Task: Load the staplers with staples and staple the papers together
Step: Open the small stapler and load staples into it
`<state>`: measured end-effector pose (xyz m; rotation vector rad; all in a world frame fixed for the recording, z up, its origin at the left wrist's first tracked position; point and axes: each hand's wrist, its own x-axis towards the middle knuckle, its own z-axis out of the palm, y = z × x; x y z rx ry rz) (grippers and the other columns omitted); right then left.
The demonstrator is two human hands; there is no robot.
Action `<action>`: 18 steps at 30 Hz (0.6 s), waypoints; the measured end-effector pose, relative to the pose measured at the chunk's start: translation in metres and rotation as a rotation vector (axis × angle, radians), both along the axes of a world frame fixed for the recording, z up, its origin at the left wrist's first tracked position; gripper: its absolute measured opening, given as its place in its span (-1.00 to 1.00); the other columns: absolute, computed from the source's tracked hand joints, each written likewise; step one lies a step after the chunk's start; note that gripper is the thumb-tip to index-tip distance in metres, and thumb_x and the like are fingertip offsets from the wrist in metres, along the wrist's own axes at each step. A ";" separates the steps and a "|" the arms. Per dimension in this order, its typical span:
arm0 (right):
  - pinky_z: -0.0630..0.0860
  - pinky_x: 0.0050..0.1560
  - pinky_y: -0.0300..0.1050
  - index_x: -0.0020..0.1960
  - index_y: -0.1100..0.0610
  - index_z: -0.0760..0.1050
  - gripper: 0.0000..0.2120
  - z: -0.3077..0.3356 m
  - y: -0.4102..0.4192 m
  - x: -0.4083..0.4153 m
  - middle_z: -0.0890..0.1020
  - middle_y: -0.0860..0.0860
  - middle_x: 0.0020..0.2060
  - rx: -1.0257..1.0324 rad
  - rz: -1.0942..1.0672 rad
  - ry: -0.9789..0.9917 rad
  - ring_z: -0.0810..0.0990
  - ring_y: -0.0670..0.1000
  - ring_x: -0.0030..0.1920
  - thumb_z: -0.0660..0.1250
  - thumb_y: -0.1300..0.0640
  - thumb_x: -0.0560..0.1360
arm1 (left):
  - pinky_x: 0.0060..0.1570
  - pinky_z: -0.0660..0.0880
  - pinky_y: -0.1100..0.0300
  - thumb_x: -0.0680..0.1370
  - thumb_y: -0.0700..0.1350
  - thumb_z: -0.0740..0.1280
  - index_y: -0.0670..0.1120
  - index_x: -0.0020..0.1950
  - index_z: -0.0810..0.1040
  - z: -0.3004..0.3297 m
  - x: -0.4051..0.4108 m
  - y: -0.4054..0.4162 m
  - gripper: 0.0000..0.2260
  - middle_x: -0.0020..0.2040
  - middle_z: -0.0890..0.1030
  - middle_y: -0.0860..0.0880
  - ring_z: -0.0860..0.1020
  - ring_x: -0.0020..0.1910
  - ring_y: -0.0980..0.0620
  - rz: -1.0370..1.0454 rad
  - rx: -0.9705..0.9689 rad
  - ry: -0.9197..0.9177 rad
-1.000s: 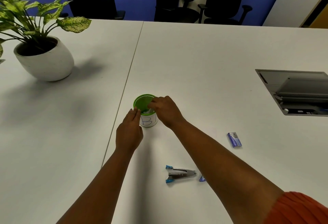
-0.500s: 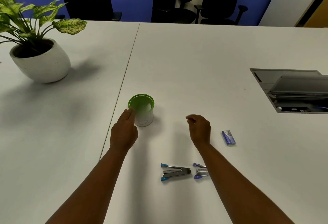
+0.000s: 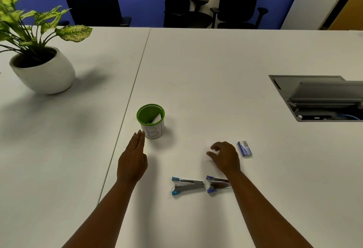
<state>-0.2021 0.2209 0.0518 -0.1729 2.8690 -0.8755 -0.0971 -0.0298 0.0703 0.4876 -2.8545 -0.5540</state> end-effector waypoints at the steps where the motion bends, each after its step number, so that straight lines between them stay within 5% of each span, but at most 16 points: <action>1: 0.45 -0.01 -0.16 0.00 0.13 0.59 -0.76 0.005 0.004 0.001 0.60 0.05 -0.08 -0.036 0.096 -0.041 0.53 0.03 0.00 0.44 0.04 0.39 | 0.11 0.50 0.02 0.43 -0.40 0.22 -0.16 0.47 0.24 -0.005 0.005 0.002 -0.39 0.47 0.29 -0.11 0.29 0.45 -0.08 -0.002 0.007 -0.023; 4: 0.40 -0.14 -0.32 -0.09 -0.04 0.58 -0.72 0.020 0.020 0.009 0.53 -0.08 -0.19 -0.054 0.395 -0.314 0.49 -0.09 -0.13 0.55 -0.03 0.24 | 0.22 0.43 0.06 0.48 -0.34 0.18 -0.09 0.49 0.19 -0.016 0.019 0.007 -0.42 0.49 0.25 -0.05 0.25 0.47 -0.01 0.015 0.048 -0.093; 7: 0.41 -0.06 -0.25 -0.02 -0.15 0.50 -0.55 0.018 0.036 0.020 0.46 -0.14 -0.15 0.182 0.584 -0.379 0.45 -0.10 -0.09 0.58 -0.06 0.15 | 0.29 0.38 0.11 0.51 -0.30 0.16 -0.05 0.50 0.18 -0.020 0.028 0.012 -0.45 0.50 0.24 -0.01 0.23 0.48 0.02 0.022 0.066 -0.151; 11: 0.37 -0.06 -0.25 0.17 -0.03 0.47 -0.46 0.012 0.043 0.033 0.41 -0.18 -0.17 0.163 0.557 -0.323 0.42 -0.07 -0.07 0.55 0.09 0.22 | 0.34 0.31 0.16 0.54 -0.26 0.13 -0.05 0.51 0.15 -0.018 0.032 0.023 -0.47 0.50 0.23 0.00 0.19 0.49 0.05 0.021 0.075 -0.211; 15: 0.38 0.09 -0.20 0.24 0.05 0.45 -0.51 0.012 0.047 0.041 0.53 0.02 0.09 0.123 0.492 -0.286 0.49 0.01 0.09 0.47 0.10 0.35 | 0.38 0.24 0.21 0.56 -0.22 0.13 -0.05 0.51 0.14 -0.012 0.035 0.033 -0.49 0.50 0.23 0.00 0.19 0.49 0.07 -0.006 0.069 -0.247; 18: 0.38 -0.04 -0.32 0.21 0.09 0.47 -0.58 0.020 0.050 0.048 0.55 0.03 0.07 -0.040 0.396 -0.272 0.47 -0.04 -0.03 0.45 0.14 0.38 | 0.38 0.24 0.22 0.57 -0.19 0.14 -0.03 0.51 0.14 -0.004 0.034 0.037 -0.50 0.50 0.24 0.01 0.22 0.47 0.07 -0.021 0.055 -0.266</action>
